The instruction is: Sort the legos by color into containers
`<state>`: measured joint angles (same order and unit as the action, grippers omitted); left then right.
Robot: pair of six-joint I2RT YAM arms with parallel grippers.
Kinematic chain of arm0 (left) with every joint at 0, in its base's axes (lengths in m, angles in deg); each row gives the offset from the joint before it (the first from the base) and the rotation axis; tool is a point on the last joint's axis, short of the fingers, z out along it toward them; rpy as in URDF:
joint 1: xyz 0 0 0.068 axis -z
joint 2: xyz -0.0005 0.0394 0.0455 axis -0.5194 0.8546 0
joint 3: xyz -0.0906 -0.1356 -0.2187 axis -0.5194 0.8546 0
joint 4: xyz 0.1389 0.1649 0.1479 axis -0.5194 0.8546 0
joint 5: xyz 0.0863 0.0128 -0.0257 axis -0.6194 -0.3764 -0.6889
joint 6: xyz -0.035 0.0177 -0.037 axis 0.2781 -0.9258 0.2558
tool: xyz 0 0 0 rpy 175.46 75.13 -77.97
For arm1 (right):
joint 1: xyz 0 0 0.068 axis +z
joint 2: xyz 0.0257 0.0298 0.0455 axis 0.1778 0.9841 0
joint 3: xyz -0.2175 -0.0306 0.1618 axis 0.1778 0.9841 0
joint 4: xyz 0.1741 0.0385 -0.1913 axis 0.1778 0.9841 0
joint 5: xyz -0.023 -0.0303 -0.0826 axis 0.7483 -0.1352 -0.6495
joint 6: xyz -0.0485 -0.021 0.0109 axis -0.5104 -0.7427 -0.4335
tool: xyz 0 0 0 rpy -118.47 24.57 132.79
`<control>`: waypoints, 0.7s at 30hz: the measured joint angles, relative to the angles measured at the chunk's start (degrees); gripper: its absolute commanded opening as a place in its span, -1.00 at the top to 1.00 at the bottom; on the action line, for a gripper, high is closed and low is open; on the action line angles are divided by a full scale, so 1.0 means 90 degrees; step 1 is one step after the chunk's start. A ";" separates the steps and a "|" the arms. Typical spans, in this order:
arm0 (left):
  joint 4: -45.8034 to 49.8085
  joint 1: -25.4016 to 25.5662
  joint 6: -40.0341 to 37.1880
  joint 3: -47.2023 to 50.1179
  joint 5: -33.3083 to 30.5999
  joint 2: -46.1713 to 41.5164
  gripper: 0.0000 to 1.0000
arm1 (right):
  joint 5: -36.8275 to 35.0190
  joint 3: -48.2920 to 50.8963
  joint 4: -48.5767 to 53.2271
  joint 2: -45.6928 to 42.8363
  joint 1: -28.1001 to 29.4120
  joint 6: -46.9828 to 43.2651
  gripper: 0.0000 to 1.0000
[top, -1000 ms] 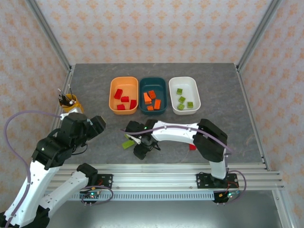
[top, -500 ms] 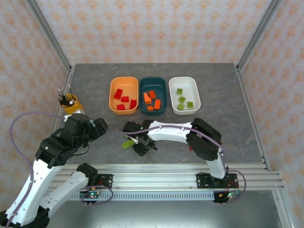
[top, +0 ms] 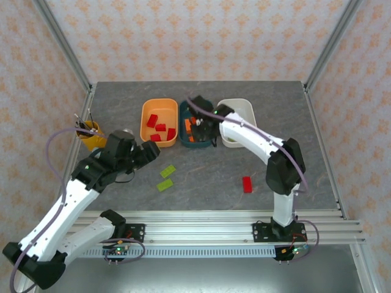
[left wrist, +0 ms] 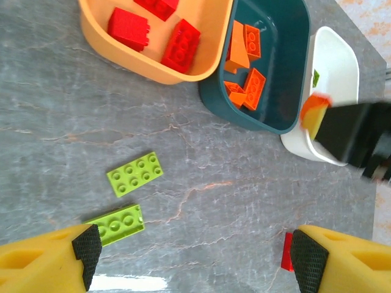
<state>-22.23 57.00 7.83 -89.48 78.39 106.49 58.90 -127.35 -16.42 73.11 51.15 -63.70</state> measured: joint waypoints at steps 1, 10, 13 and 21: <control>-0.0134 0.0017 0.0010 0.0000 0.0012 0.0102 -0.67 | -0.0112 -0.0381 0.0083 0.0228 -0.0097 0.0058 0.33; -0.0831 0.0260 0.0049 -0.0097 0.0051 0.0833 -0.67 | -0.0529 -0.3558 0.0814 0.3050 -0.0687 0.0525 0.31; -0.0894 0.0355 0.0049 -0.0100 0.0041 0.0874 -0.67 | -0.0590 -0.4124 0.0969 0.3626 -0.0833 0.0593 0.25; -0.0920 0.0525 0.0070 -0.0104 -0.0078 0.0872 -0.67 | -0.0457 -0.4558 0.1115 0.4078 -0.0950 0.0639 -0.26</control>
<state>-30.52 61.73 8.47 -90.42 77.69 114.33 54.80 -168.38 -6.39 109.81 42.60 -57.95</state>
